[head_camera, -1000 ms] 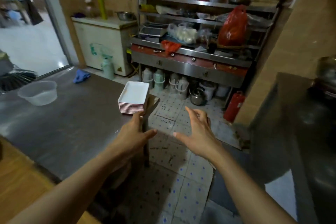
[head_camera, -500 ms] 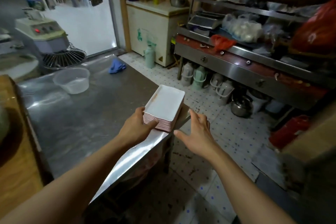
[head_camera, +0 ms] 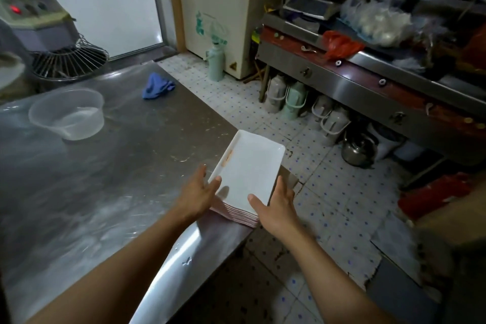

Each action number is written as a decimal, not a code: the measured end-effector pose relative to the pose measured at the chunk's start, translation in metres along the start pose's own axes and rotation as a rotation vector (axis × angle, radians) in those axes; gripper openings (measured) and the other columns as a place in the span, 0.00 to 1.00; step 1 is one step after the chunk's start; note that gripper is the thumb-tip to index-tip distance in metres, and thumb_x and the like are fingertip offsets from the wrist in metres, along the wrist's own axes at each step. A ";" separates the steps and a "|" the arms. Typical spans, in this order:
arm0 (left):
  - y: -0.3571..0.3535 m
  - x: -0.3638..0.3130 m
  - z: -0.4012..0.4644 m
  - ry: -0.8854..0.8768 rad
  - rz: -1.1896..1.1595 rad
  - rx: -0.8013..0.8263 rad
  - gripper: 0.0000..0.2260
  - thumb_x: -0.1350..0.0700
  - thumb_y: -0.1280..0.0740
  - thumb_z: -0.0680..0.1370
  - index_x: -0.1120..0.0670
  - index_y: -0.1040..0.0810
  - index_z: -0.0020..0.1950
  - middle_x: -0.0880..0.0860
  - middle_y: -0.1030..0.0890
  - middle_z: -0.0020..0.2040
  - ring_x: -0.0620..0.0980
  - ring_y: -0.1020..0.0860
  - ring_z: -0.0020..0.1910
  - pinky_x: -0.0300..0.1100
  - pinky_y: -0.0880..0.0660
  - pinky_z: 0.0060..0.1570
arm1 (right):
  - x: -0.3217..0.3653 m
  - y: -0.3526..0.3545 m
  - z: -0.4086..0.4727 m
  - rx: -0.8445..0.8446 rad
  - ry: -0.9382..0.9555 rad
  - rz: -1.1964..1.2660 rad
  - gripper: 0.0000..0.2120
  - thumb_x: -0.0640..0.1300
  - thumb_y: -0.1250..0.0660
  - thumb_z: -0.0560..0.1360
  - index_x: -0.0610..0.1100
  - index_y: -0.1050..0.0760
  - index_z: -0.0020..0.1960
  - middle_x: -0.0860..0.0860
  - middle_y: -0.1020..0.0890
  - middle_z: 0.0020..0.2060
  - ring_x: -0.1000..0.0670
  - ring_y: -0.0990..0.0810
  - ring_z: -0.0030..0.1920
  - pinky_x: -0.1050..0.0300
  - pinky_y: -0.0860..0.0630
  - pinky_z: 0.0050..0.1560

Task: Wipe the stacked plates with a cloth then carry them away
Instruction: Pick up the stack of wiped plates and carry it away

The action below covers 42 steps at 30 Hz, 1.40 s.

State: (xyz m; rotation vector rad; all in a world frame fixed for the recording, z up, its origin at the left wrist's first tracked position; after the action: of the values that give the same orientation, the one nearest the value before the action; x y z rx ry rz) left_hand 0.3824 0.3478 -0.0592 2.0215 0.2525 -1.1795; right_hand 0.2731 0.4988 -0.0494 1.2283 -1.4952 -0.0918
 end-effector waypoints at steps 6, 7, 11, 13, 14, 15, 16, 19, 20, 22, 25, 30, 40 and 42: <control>-0.016 0.019 0.019 0.051 -0.348 0.012 0.08 0.58 0.40 0.80 0.46 0.24 0.53 0.48 0.19 0.49 0.44 0.22 0.45 0.27 0.27 0.36 | -0.014 -0.013 0.029 -0.042 -0.053 0.246 0.36 0.50 0.36 0.76 0.49 0.52 0.77 0.46 0.30 0.67 0.51 0.29 0.54 0.63 0.35 0.48; -0.018 0.020 0.020 0.063 -0.401 0.024 0.08 0.59 0.39 0.80 0.48 0.24 0.52 0.48 0.19 0.47 0.43 0.21 0.42 0.26 0.27 0.35 | -0.017 -0.014 0.031 -0.041 -0.057 0.276 0.36 0.50 0.36 0.76 0.51 0.52 0.77 0.47 0.29 0.66 0.52 0.31 0.52 0.62 0.35 0.49; -0.024 0.018 0.026 0.106 -0.575 0.094 0.09 0.62 0.40 0.80 0.55 0.24 0.58 0.53 0.17 0.48 0.45 0.18 0.40 0.34 0.23 0.36 | -0.025 -0.019 0.036 -0.002 -0.073 0.336 0.37 0.51 0.36 0.76 0.56 0.54 0.76 0.54 0.29 0.56 0.54 0.33 0.49 0.60 0.36 0.50; -0.026 0.018 0.028 0.131 -0.611 0.104 0.11 0.62 0.41 0.80 0.55 0.25 0.61 0.54 0.17 0.49 0.48 0.18 0.41 0.36 0.22 0.37 | -0.025 -0.022 0.036 0.005 -0.064 0.363 0.37 0.49 0.35 0.75 0.57 0.54 0.76 0.56 0.30 0.54 0.54 0.31 0.49 0.60 0.35 0.50; -0.027 0.019 0.028 0.136 -0.617 0.103 0.12 0.63 0.41 0.80 0.55 0.26 0.62 0.54 0.18 0.49 0.47 0.18 0.41 0.36 0.22 0.36 | -0.025 -0.023 0.037 0.005 -0.061 0.388 0.38 0.48 0.35 0.75 0.57 0.54 0.76 0.55 0.29 0.54 0.53 0.30 0.49 0.60 0.34 0.51; -0.028 0.019 0.029 0.135 -0.620 0.104 0.13 0.63 0.41 0.80 0.55 0.26 0.62 0.53 0.18 0.49 0.45 0.18 0.40 0.34 0.23 0.36 | -0.024 -0.025 0.037 0.002 -0.057 0.429 0.38 0.45 0.35 0.75 0.56 0.54 0.76 0.54 0.28 0.56 0.53 0.29 0.50 0.60 0.33 0.51; -0.028 0.019 0.029 0.132 -0.616 0.107 0.13 0.64 0.42 0.80 0.55 0.26 0.63 0.53 0.18 0.49 0.44 0.18 0.40 0.33 0.23 0.36 | -0.024 -0.027 0.038 -0.004 -0.054 0.476 0.38 0.43 0.35 0.75 0.55 0.54 0.76 0.53 0.27 0.59 0.53 0.27 0.52 0.59 0.31 0.52; -0.027 0.019 0.028 0.136 -0.596 0.142 0.16 0.66 0.41 0.79 0.54 0.27 0.64 0.54 0.18 0.51 0.46 0.18 0.41 0.35 0.22 0.35 | -0.024 -0.032 0.040 -0.007 -0.057 0.589 0.37 0.37 0.37 0.75 0.55 0.52 0.76 0.49 0.26 0.63 0.50 0.24 0.55 0.55 0.27 0.56; -0.026 0.019 0.027 0.135 -0.583 0.155 0.17 0.66 0.41 0.79 0.53 0.27 0.65 0.55 0.18 0.52 0.47 0.18 0.42 0.36 0.22 0.35 | -0.025 -0.031 0.040 -0.006 -0.056 0.625 0.37 0.36 0.37 0.75 0.55 0.52 0.76 0.49 0.26 0.63 0.50 0.24 0.56 0.54 0.26 0.56; -0.026 0.019 0.025 0.132 -0.556 0.182 0.19 0.66 0.40 0.78 0.51 0.29 0.66 0.56 0.19 0.56 0.49 0.19 0.45 0.36 0.23 0.35 | -0.026 -0.030 0.041 -0.005 -0.054 0.677 0.36 0.33 0.38 0.75 0.56 0.49 0.75 0.49 0.25 0.62 0.51 0.23 0.55 0.55 0.25 0.55; -0.033 0.020 0.018 0.110 -0.550 0.226 0.23 0.67 0.42 0.78 0.43 0.31 0.66 0.52 0.20 0.58 0.50 0.20 0.50 0.38 0.23 0.38 | -0.030 -0.024 0.042 0.017 -0.073 0.708 0.35 0.31 0.38 0.75 0.56 0.45 0.75 0.49 0.23 0.60 0.49 0.22 0.56 0.50 0.24 0.57; -0.049 0.023 0.008 0.092 -0.625 0.185 0.28 0.59 0.37 0.72 0.42 0.36 0.71 0.51 0.22 0.60 0.53 0.20 0.53 0.38 0.23 0.35 | -0.033 -0.013 0.045 0.070 -0.050 0.698 0.34 0.29 0.39 0.74 0.53 0.42 0.74 0.50 0.21 0.58 0.52 0.21 0.55 0.52 0.23 0.56; -0.057 0.021 0.006 0.022 -0.725 0.118 0.26 0.59 0.40 0.71 0.32 0.28 0.61 0.44 0.19 0.58 0.49 0.18 0.53 0.41 0.21 0.42 | -0.038 -0.017 0.039 0.127 0.000 0.696 0.38 0.30 0.37 0.73 0.60 0.44 0.73 0.56 0.21 0.58 0.55 0.21 0.56 0.50 0.23 0.59; -0.055 0.017 0.004 0.024 -0.727 0.101 0.25 0.60 0.40 0.73 0.29 0.27 0.57 0.42 0.19 0.56 0.48 0.18 0.51 0.42 0.21 0.39 | -0.038 -0.016 0.037 0.135 0.004 0.701 0.38 0.31 0.37 0.73 0.60 0.43 0.73 0.55 0.21 0.59 0.53 0.21 0.57 0.49 0.23 0.59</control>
State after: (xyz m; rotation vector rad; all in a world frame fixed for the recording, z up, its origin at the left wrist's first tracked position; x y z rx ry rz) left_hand 0.3612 0.3790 -0.1025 2.0917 1.0214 -1.6166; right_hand 0.2478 0.4982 -0.0982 0.7434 -1.8696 0.4831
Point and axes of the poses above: each hand's wrist, its own z-axis towards the middle knuckle, its own y-axis out of the back of the hand, x = y × z, the point moved 4 cm from there along z, towards the middle knuckle
